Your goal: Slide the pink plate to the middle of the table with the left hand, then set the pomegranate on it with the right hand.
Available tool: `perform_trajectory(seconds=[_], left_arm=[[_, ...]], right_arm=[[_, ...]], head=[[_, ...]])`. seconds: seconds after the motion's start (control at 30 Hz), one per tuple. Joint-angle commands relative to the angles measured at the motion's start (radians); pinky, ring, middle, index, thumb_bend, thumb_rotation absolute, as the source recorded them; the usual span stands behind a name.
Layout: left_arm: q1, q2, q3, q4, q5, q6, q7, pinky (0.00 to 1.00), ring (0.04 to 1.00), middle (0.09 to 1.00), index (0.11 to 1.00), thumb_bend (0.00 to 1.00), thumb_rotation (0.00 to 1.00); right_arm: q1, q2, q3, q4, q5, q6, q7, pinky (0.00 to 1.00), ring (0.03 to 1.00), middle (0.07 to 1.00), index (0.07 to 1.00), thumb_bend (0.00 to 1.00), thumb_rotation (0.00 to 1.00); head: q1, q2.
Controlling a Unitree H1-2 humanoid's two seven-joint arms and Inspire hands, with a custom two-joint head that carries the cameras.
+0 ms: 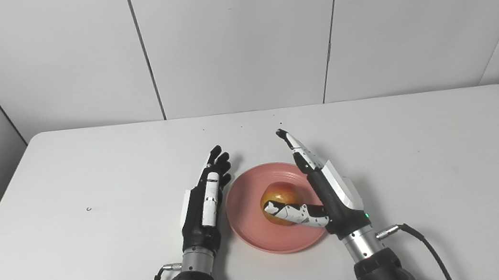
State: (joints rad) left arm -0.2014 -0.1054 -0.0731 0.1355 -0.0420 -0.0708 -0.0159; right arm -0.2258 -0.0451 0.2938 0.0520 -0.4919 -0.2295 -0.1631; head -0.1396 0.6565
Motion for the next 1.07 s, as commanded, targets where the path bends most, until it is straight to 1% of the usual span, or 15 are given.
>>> perform_trajectory(seconds=[0.0, 0.07, 0.17, 0.2, 0.37, 0.43, 0.5, 0.57, 0.63, 0.73, 0.77, 0.87, 1.03], left_arm=[[-0.017, -0.005, 0.0, -0.025, -0.01, -0.011, -0.011, 0.93, 0.934, 0.93, 0.913, 0.31, 1.0], [-0.016, -0.006, 0.002, -0.027, -0.018, -0.01, -0.014, 0.94, 0.938, 0.934, 0.919, 0.31, 1.0], [-0.014, -0.007, -0.001, -0.031, -0.008, -0.004, -0.005, 0.94, 0.94, 0.934, 0.92, 0.31, 1.0], [-0.013, -0.007, -0.002, -0.033, -0.006, -0.003, -0.003, 0.94, 0.939, 0.934, 0.921, 0.3, 1.0], [-0.017, -0.007, 0.0, -0.023, -0.007, -0.014, -0.004, 0.93, 0.937, 0.934, 0.922, 0.31, 1.0], [-0.016, -0.005, -0.002, -0.025, 0.001, -0.015, -0.001, 0.93, 0.936, 0.933, 0.922, 0.31, 1.0], [-0.015, -0.005, -0.003, -0.028, 0.002, -0.014, -0.002, 0.94, 0.938, 0.934, 0.924, 0.31, 1.0], [-0.014, -0.006, -0.002, -0.03, -0.002, -0.009, -0.003, 0.94, 0.939, 0.934, 0.923, 0.31, 1.0], [-0.014, -0.005, -0.002, -0.032, -0.004, -0.004, -0.005, 0.96, 0.945, 0.938, 0.925, 0.32, 1.0], [-0.013, -0.007, 0.001, -0.037, -0.013, 0.006, -0.006, 0.97, 0.948, 0.941, 0.925, 0.32, 1.0], [-0.013, -0.008, 0.002, -0.038, -0.015, 0.008, -0.007, 0.97, 0.95, 0.943, 0.929, 0.32, 1.0], [-0.013, -0.006, 0.001, -0.043, -0.018, 0.014, -0.011, 0.97, 0.956, 0.95, 0.936, 0.31, 1.0], [-0.015, -0.004, 0.001, -0.04, -0.017, 0.013, -0.012, 0.98, 0.962, 0.957, 0.943, 0.31, 1.0]], right_arm=[[-0.015, 0.012, -0.022, -0.041, 0.029, -0.046, -0.011, 0.94, 0.964, 0.977, 0.974, 0.7, 0.92], [-0.008, 0.017, -0.034, -0.047, 0.042, -0.046, -0.01, 0.94, 0.962, 0.974, 0.97, 0.7, 0.95], [0.003, 0.037, -0.062, -0.048, 0.095, -0.032, -0.006, 0.93, 0.958, 0.968, 0.968, 0.68, 0.98], [0.005, 0.042, -0.07, -0.047, 0.11, -0.029, -0.004, 0.93, 0.958, 0.963, 0.961, 0.66, 0.99], [0.013, 0.062, -0.111, -0.022, 0.179, -0.038, -0.005, 0.92, 0.955, 0.952, 0.944, 0.62, 1.0], [0.02, 0.075, -0.127, -0.016, 0.206, -0.02, -0.002, 0.92, 0.951, 0.946, 0.937, 0.62, 1.0], [0.027, 0.091, -0.143, -0.011, 0.256, -0.014, 0.009, 0.97, 0.969, 0.949, 0.937, 0.59, 1.0], [0.028, 0.1, -0.155, 0.003, 0.302, -0.031, 0.019, 0.99, 0.982, 0.955, 0.942, 0.55, 1.0], [0.025, 0.104, -0.163, 0.017, 0.34, -0.049, 0.032, 1.0, 0.993, 0.967, 0.955, 0.5, 1.0], [0.024, 0.111, -0.183, 0.043, 0.427, -0.049, 0.065, 1.0, 0.99, 0.972, 0.959, 0.47, 1.0], [0.024, 0.113, -0.187, 0.048, 0.443, -0.045, 0.072, 1.0, 0.987, 0.97, 0.952, 0.48, 1.0], [0.023, 0.12, -0.201, 0.07, 0.472, -0.04, 0.083, 1.0, 0.983, 0.964, 0.929, 0.48, 1.0], [0.025, 0.125, -0.208, 0.084, 0.453, 0.013, 0.078, 1.0, 0.982, 0.96, 0.944, 0.44, 1.0]], head=[[0.001, -0.001], [0.003, -0.001], [0.003, 0.001], [0.003, 0.001], [0.003, 0.001], [0.003, 0.001], [0.002, 0.002], [0.001, 0.003], [0.001, 0.003], [0.0, 0.004], [0.0, 0.004], [-0.001, 0.006], [-0.002, 0.006]])
